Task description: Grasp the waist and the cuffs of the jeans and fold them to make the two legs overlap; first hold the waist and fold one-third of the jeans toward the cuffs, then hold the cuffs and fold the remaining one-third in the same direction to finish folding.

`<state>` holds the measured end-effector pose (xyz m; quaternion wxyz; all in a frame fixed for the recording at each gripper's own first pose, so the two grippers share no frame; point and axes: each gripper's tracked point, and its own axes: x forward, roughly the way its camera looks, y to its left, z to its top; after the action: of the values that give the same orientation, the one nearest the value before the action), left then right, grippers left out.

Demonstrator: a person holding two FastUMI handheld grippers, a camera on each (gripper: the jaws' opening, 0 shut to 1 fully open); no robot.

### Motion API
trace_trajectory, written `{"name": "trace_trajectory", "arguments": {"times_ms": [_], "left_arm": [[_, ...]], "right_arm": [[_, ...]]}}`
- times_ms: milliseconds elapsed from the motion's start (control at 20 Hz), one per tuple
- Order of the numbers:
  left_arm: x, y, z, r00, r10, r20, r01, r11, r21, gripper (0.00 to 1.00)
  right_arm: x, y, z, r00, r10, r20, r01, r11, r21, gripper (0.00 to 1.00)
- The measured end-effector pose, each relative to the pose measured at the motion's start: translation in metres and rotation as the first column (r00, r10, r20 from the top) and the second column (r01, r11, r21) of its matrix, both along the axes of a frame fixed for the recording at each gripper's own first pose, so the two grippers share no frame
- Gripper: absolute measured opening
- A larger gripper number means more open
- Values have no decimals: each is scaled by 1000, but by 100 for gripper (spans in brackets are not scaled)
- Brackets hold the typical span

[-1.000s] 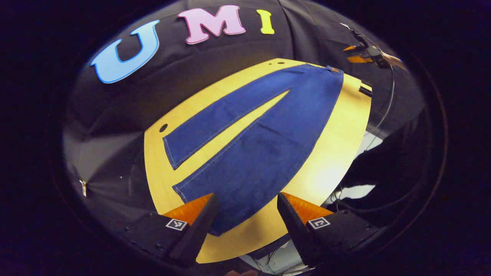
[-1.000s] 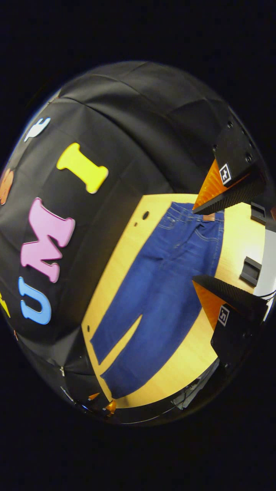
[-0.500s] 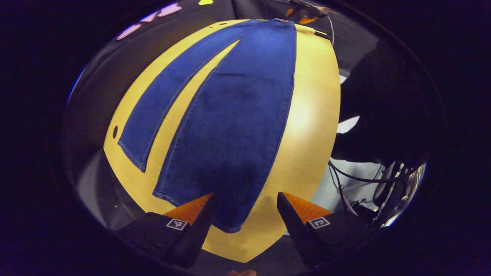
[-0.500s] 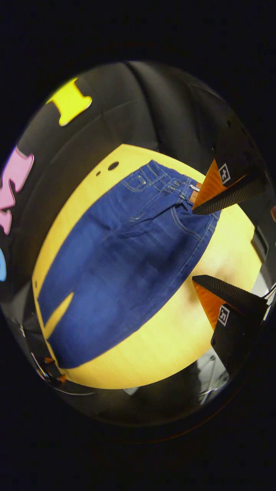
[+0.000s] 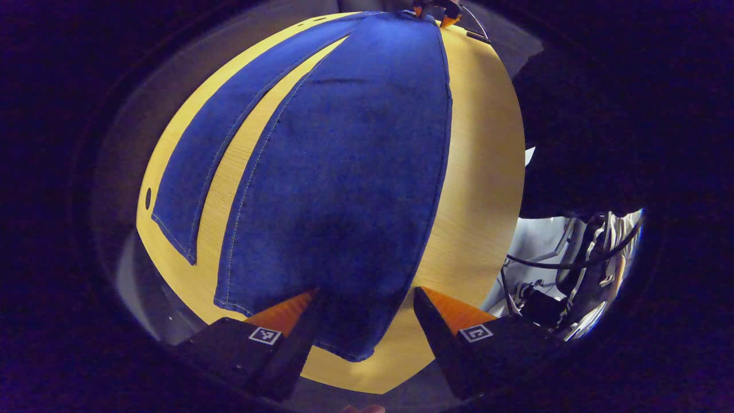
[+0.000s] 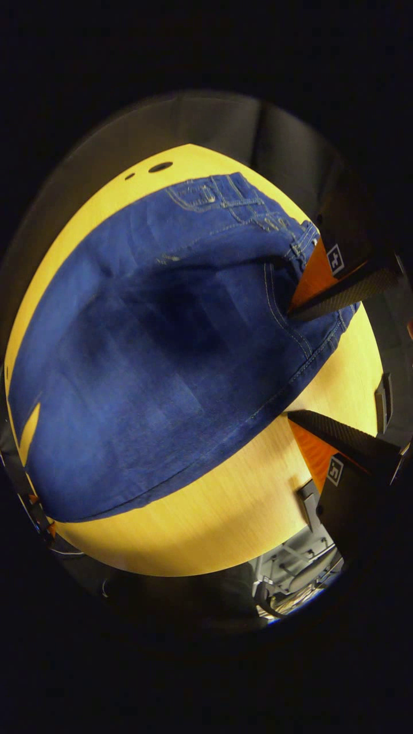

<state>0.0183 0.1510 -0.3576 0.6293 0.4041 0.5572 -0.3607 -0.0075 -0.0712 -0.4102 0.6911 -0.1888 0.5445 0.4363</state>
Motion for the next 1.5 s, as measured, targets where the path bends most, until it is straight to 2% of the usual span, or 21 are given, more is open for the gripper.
{"name": "trace_trajectory", "arguments": {"times_ms": [100, 300, 450, 550, 700, 800, 900, 1000, 1100, 1250, 1500], "left_arm": [[4, 1, -1, 999, 35, -27, -35, 999, 0, 92], [7, -1, -2, 998, 51, -47, -50, 998, 23, 93], [13, 2, 0, 997, 64, -42, -62, 998, 28, 89], [26, 5, -1, 995, 93, -27, -93, 996, 6, 75], [41, 8, 1, 974, 226, 7, -225, 973, -40, 6], [39, 5, 3, 957, 291, 6, -291, 956, -48, 6], [42, 5, 7, 945, 326, 25, -325, 945, -50, 6], [54, 8, 16, 947, 314, 66, -310, 949, -64, 6], [72, 4, 31, 940, 327, 93, -316, 942, -114, 6], [94, 0, 67, 893, 436, 109, -403, 884, -236, 6], [151, -5, 121, 811, 563, 159, -474, 791, -387, 6]], "right_arm": [[-2, 2, -5, 999, -27, -42, 28, 1000, 7, 95], [5, 1, -8, 993, -72, -92, 73, 997, 10, 95], [14, -1, -8, 977, -164, -134, 163, 986, -17, 89], [21, -7, -15, 963, -225, -145, 223, 974, -32, 65], [35, -10, -14, 938, -324, -120, 321, 946, -43, 7], [36, -11, -14, 931, -349, -105, 345, 937, -52, 9], [32, -10, -12, 918, -382, -111, 378, 924, -52, 9], [35, -10, -5, 910, -400, -109, 399, 916, -24, 9], [39, -12, 9, 895, -431, -113, 436, 900, 21, 9], [59, -19, 39, 851, -513, -111, 524, 844, 115, 9], [121, -40, 96, 765, -641, -65, 635, 733, 244, 8]]}}
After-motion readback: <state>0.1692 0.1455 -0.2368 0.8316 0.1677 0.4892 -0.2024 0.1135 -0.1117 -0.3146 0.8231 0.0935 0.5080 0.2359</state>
